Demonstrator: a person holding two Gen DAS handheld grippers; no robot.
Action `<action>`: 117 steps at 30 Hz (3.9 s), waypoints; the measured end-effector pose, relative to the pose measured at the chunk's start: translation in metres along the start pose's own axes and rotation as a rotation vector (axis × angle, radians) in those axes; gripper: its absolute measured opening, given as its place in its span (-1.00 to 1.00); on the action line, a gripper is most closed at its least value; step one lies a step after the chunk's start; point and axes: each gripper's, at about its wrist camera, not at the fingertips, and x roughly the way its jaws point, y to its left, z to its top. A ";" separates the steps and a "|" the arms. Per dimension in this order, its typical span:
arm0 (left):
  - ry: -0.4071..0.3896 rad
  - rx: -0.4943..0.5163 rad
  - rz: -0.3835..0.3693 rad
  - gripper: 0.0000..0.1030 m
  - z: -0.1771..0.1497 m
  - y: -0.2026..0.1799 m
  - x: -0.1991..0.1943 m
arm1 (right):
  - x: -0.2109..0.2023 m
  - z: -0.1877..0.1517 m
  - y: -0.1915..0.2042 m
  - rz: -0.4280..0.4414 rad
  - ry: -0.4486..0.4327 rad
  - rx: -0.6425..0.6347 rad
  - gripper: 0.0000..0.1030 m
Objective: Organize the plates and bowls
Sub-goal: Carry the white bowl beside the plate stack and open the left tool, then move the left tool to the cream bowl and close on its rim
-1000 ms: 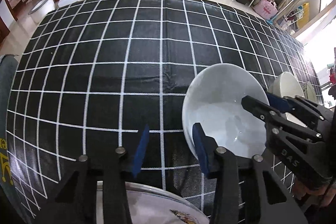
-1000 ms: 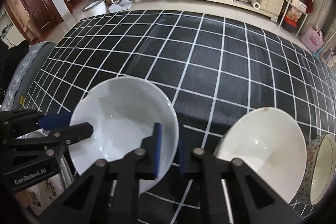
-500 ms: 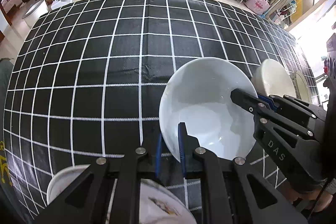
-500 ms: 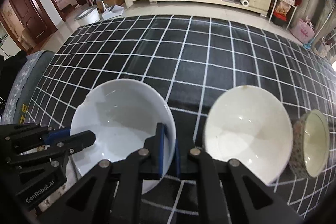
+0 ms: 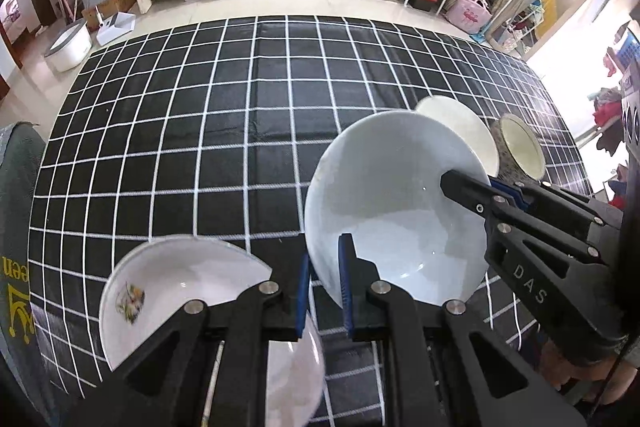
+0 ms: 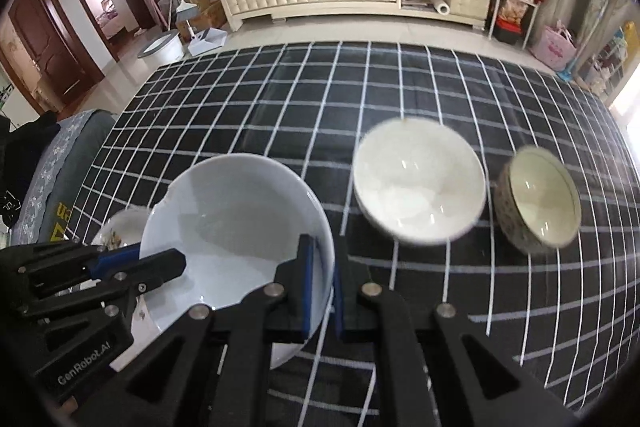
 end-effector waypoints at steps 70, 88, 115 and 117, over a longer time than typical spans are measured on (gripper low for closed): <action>-0.445 0.100 0.042 0.11 -0.034 -0.032 -0.152 | -0.153 -0.018 0.014 -0.210 -0.360 -0.053 0.32; -0.393 0.133 0.010 0.41 0.036 -0.059 -0.114 | -0.125 0.017 -0.032 -0.217 -0.315 0.002 0.61; -0.071 0.127 -0.031 0.37 0.100 -0.061 0.033 | 0.004 0.046 -0.084 -0.098 -0.056 0.038 0.39; -0.042 0.130 -0.028 0.32 0.101 -0.063 0.043 | 0.013 0.044 -0.087 -0.093 -0.032 0.038 0.23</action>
